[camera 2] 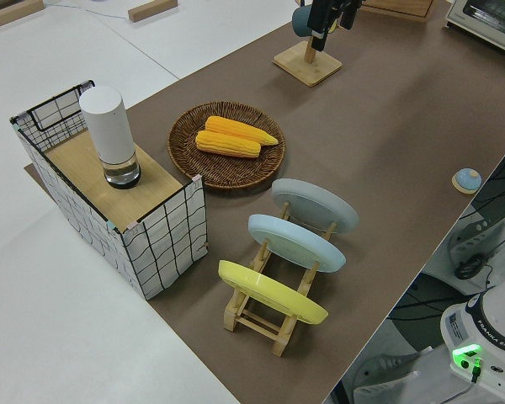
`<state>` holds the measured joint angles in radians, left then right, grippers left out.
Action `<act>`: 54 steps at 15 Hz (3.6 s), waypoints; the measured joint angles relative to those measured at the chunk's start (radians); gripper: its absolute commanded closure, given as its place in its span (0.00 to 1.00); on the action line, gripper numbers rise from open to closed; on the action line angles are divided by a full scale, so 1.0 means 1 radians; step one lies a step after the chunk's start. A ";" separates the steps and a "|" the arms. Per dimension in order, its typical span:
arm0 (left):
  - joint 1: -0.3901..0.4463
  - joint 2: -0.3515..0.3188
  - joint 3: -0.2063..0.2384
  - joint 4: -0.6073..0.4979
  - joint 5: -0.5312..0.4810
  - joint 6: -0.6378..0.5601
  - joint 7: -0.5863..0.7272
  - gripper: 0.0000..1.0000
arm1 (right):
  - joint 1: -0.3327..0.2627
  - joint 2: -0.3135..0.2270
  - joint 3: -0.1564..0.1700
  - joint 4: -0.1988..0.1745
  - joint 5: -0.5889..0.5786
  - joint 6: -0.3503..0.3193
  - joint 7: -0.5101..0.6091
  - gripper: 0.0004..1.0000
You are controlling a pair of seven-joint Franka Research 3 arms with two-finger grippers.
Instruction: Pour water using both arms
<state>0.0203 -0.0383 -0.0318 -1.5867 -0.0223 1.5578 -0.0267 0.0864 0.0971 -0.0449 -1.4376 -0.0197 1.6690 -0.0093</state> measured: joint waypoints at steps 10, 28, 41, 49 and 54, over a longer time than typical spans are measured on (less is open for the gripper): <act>0.012 0.000 0.024 0.000 0.003 0.000 0.057 0.00 | 0.050 0.006 0.033 -0.008 0.062 -0.006 0.000 0.01; 0.125 0.145 0.461 0.007 -0.085 0.277 0.690 0.00 | 0.312 0.335 0.037 -0.036 0.060 0.584 0.071 0.01; 0.204 0.216 0.440 -0.075 -0.410 0.635 0.820 0.00 | 0.316 0.484 0.025 0.075 -0.010 0.790 0.065 0.42; 0.196 0.278 0.417 -0.096 -0.627 0.812 0.978 0.00 | 0.316 0.493 0.023 0.092 -0.029 0.792 0.065 0.96; 0.194 0.316 0.373 -0.096 -0.698 0.904 0.985 0.01 | 0.312 0.493 0.016 0.094 -0.046 0.792 0.064 1.00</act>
<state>0.2146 0.2774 0.3417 -1.6830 -0.7200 2.4616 0.9582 0.3989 0.5904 -0.0292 -1.3435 -0.0658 2.4609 0.0551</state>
